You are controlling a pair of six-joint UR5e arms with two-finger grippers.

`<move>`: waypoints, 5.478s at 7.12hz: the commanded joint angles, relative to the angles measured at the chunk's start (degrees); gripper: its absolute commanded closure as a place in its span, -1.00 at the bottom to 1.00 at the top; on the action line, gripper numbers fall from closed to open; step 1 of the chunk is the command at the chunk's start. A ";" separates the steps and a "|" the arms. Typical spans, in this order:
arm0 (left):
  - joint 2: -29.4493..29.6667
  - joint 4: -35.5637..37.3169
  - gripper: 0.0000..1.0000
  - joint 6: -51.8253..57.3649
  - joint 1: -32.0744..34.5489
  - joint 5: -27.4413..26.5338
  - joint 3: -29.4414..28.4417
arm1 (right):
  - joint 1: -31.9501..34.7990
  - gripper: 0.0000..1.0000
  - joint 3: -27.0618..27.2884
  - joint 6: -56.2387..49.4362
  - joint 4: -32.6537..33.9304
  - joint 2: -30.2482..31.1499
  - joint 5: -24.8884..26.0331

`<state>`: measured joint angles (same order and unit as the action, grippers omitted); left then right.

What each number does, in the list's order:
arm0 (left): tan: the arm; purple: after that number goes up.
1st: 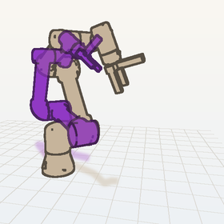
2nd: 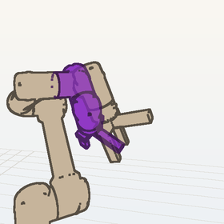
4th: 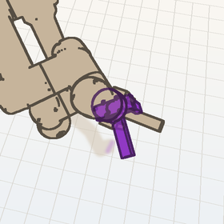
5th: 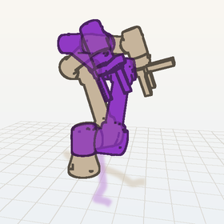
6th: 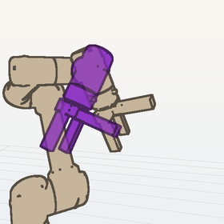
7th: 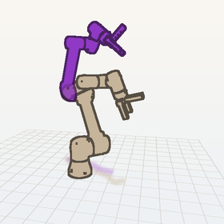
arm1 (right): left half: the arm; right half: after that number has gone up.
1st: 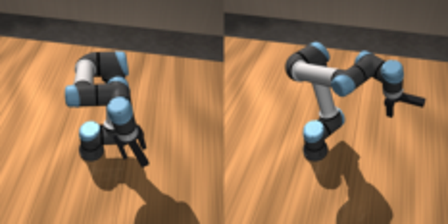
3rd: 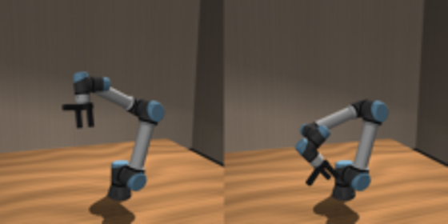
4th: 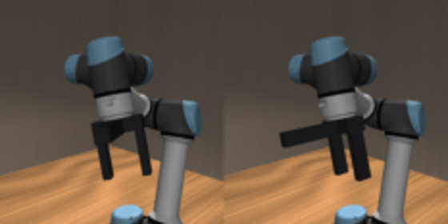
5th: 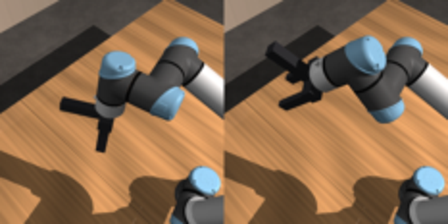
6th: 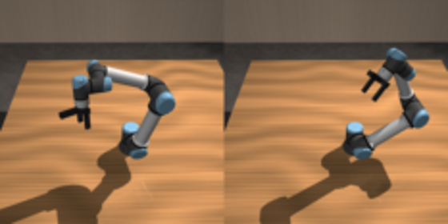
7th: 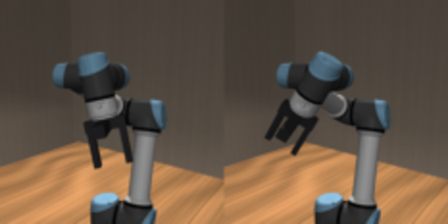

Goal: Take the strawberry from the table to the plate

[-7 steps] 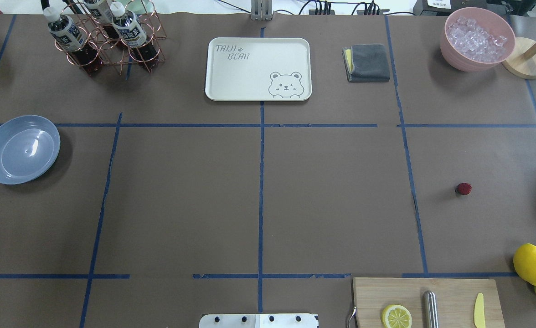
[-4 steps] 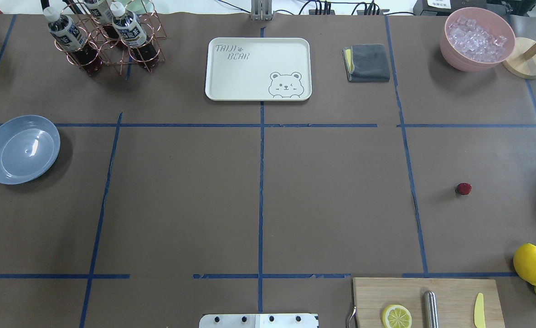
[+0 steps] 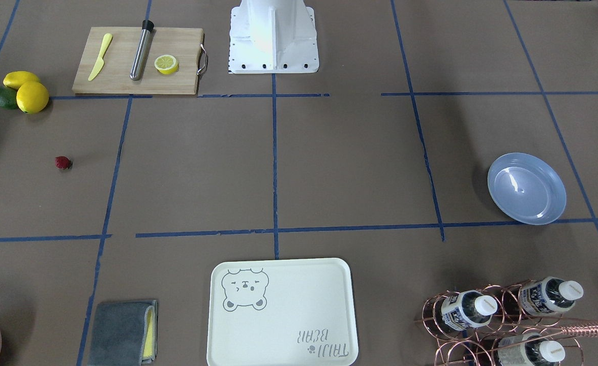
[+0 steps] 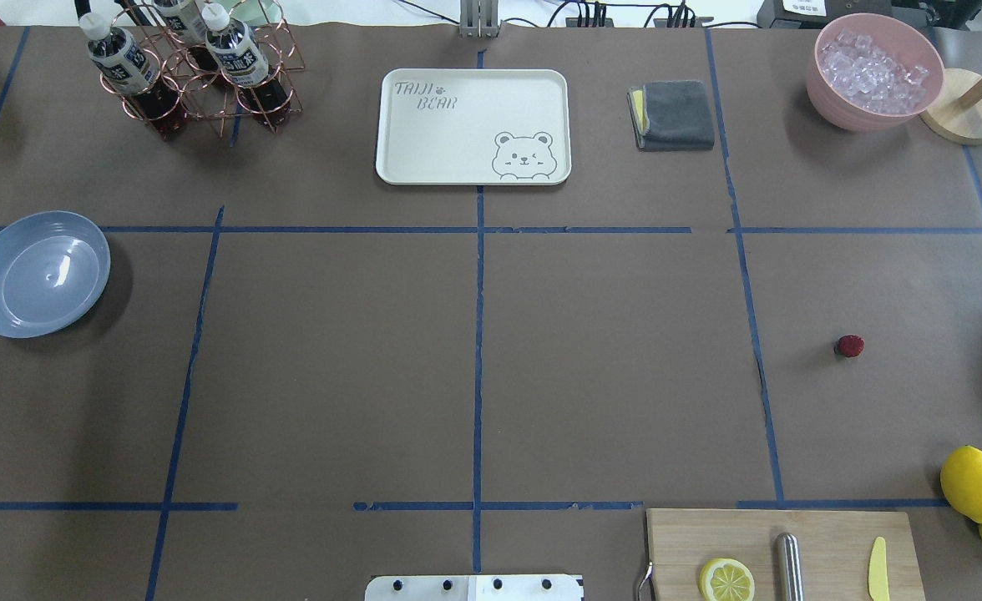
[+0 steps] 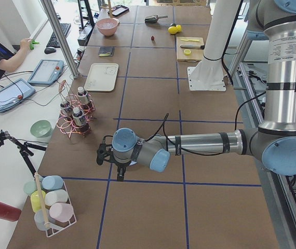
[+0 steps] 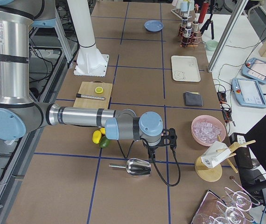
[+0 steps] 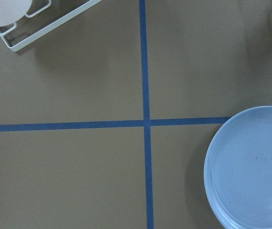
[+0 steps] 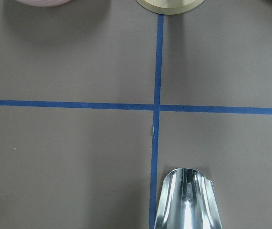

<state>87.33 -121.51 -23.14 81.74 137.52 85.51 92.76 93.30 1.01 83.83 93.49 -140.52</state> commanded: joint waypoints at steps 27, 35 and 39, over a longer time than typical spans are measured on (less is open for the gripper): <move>12.83 -8.13 1.00 -44.52 -18.74 4.43 7.01 | -3.19 -1.00 3.81 0.66 -0.16 -2.35 -0.36; 31.76 -7.78 1.00 -75.92 -56.66 -37.03 6.95 | -18.31 -1.00 10.41 34.75 -12.27 -2.62 0.33; 29.92 -7.16 0.11 -72.93 -56.60 -37.15 7.13 | -18.32 -1.00 10.50 34.85 -12.38 -2.35 0.34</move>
<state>117.57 -128.81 -97.03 25.16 100.39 92.62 74.47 103.74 35.79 71.51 91.09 -140.19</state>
